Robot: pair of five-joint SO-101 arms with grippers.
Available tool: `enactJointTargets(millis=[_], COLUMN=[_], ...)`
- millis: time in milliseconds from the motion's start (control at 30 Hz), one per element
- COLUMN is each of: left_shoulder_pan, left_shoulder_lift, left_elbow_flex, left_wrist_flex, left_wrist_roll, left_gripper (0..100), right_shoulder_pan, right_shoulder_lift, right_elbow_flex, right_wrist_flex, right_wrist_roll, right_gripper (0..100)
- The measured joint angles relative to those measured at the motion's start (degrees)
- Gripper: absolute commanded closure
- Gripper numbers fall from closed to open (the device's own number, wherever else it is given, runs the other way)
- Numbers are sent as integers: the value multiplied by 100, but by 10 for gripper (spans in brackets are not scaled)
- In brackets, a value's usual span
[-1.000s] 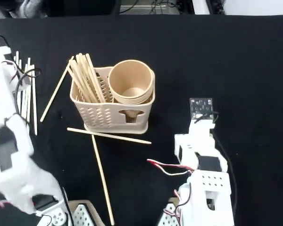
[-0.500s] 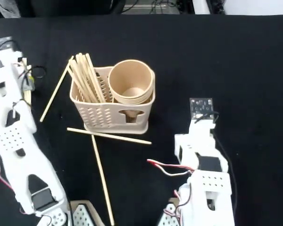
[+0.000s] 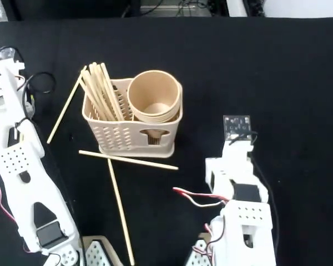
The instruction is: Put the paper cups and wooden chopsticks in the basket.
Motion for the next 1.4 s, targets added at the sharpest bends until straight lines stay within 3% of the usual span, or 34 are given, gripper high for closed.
enactJointTargets(millis=[300, 633, 733, 867, 1000, 1100, 1200, 1400], left_shoulder_pan=[-360, 88, 202, 325, 457, 492, 492, 484], left_shoulder_lift=[-571, -4501, -5916, -7349, -7982, -8141, -8360, -9046], left_elbow_flex=[598, 4097, 5486, 7815, 10154, 11174, 11305, 11305], left_wrist_flex=[62, -193, -1196, -3314, -5855, -7437, -7912, -8018], left_wrist_roll=[484, 536, 527, 642, 703, 721, 809, 1336], left_gripper=[972, 971, 971, 971, 971, 971, 971, 971], right_shoulder_pan=[0, 0, 0, 0, 0, 0, 0, 0], right_shoulder_lift=[0, 0, 0, 0, 0, 0, 0, 0], right_elbow_flex=[0, 0, 0, 0, 0, 0, 0, 0], right_wrist_flex=[0, -88, -88, -88, -88, -88, -88, -88], right_wrist_roll=[0, 0, 0, 0, 0, 0, 0, 0], right_gripper=[983, 983, 983, 983, 983, 983, 983, 983])
